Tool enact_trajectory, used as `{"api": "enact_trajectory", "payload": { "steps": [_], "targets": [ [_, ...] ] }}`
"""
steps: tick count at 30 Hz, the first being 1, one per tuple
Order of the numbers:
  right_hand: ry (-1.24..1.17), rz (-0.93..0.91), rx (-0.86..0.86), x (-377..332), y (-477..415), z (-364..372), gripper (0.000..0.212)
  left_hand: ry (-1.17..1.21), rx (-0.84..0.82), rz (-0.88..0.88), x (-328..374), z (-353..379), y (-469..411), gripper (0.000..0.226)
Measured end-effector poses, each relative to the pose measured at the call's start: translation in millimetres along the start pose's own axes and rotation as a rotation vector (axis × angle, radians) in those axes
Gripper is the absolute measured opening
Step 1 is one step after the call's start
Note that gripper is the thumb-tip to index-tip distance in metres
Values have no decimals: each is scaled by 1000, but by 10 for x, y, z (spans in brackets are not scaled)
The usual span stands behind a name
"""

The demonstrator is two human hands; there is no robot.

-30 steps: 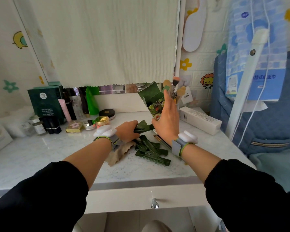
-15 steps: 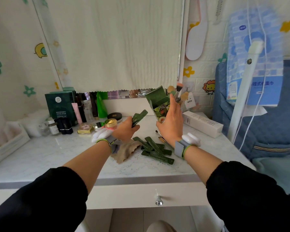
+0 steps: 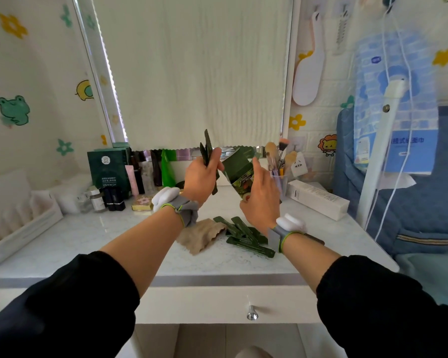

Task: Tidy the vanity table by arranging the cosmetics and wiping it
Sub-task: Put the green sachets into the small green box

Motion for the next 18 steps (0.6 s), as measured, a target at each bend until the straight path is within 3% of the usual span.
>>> {"api": "enact_trajectory", "payload": {
  "steps": [8,12,18],
  "targets": [
    [5,-30,22,-72,55,9,99,214,213,-5,91,-130,-34,36],
    [-9,-45,14,-88,60,-16,97,232,189,22,136,-70,23,22],
    [-21,-66,-24,-135,93,-15,96,122,50,92,162,125,17,27]
  ]
}}
Point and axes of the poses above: each hand's wrist, its own y-axis away from the middle knuckle, its own z-axis out of the palm, x = y × z, the point moved 10 cm from there along -y, towards the middle knuckle, and after that the axes turned 5 degrees about y, right-handed, at the moved point
